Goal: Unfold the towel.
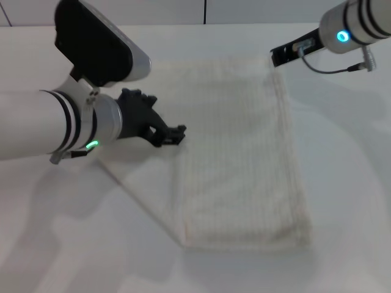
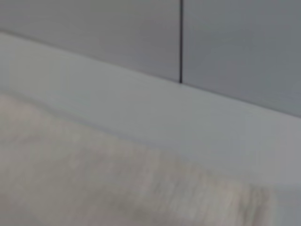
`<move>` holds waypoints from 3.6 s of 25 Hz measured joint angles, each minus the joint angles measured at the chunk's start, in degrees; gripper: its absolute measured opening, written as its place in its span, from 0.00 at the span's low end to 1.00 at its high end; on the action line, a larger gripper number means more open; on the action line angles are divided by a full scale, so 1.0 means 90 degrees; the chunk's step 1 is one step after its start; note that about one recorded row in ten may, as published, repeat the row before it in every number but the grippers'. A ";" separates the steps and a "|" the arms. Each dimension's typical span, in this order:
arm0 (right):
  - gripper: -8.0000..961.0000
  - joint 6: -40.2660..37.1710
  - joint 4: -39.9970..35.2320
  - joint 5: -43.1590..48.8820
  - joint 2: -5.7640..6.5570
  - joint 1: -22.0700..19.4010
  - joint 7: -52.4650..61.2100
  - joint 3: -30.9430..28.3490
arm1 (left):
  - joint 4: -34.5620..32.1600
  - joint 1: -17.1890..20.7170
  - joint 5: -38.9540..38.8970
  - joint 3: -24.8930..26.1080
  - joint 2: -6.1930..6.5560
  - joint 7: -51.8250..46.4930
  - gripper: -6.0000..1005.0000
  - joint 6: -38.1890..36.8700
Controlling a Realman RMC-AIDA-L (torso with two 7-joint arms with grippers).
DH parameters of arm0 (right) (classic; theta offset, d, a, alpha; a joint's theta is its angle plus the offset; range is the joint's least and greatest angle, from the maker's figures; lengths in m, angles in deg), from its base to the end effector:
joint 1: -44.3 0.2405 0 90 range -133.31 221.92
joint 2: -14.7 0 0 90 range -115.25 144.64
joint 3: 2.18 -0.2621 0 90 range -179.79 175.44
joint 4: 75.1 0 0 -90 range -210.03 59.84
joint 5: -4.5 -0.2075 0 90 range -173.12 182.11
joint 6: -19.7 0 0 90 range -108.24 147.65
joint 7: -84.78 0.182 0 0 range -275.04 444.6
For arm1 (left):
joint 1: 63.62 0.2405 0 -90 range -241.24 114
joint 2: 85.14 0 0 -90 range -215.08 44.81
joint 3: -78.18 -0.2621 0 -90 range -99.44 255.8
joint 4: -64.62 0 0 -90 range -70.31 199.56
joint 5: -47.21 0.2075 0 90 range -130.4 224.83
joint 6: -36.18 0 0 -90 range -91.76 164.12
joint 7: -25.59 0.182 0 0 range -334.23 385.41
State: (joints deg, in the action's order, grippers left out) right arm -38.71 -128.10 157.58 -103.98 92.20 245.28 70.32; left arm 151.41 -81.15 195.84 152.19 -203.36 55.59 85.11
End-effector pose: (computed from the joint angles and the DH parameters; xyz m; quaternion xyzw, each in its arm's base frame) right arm 0.1922 0.4699 -0.0426 -0.8432 0.4202 -0.0491 0.3316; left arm -0.1765 0.3577 -0.0856 -0.9312 -0.1869 0.0325 0.3112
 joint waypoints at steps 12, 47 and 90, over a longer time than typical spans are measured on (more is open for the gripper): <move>0.01 0.0252 0.1290 0.0153 -0.0030 0.0681 0.0038 0.0057 | -0.0786 -0.0410 -0.0345 -0.0150 -0.0038 0.0060 0.79 -0.0066; 0.01 0.0596 0.2491 0.0141 -0.0046 0.1129 -0.0021 0.0287 | -0.1712 -0.0806 -0.0543 -0.0463 -0.0055 0.0023 0.78 -0.0724; 0.01 0.0533 0.2432 0.0148 -0.0056 0.1074 -0.0021 0.0293 | 0.0988 0.0014 0.1073 -0.0260 -0.0025 -0.1950 0.06 0.1517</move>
State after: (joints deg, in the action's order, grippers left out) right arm -33.91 -106.21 158.91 -104.48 101.87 245.09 72.96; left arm 160.30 -81.02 205.50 149.86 -203.59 38.05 98.77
